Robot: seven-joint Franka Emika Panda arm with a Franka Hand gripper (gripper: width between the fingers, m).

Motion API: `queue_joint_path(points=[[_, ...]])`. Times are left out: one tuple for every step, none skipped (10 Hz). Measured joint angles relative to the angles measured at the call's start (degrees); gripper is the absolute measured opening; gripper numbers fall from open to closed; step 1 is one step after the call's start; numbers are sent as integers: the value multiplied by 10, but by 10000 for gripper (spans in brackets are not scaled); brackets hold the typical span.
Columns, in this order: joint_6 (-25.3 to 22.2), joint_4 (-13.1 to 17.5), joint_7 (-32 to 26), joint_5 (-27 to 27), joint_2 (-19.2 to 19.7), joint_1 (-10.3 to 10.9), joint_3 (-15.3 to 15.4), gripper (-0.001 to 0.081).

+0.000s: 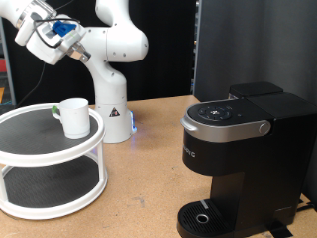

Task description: Make a cup of coffee with the keurig machine

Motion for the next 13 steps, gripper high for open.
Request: queue_joint_path(points=[[2, -2, -2, 0, -1, -7, -4, 7], [-4, 0, -8, -5, -1, -11, -13, 7], [-20, 6, -13, -15, -1, -13, -25, 7], [-40, 16, -15, -29, -1, -14, -37, 7], [-62, 28, -17, -41, -1, -14, -50, 7], [-82, 41, -20, -52, 0, -14, -63, 7], [-100, 52, -26, -63, 1, -14, -75, 7], [-111, 60, -32, -74, 2, -14, -85, 7], [-117, 65, -37, -82, 2, -14, -93, 7], [-126, 70, -38, -87, 2, -14, -100, 7], [-133, 74, -39, -88, 3, -14, -104, 7], [-132, 72, -38, -87, 3, -14, -104, 7], [-124, 67, -39, -87, 3, -14, -104, 7]])
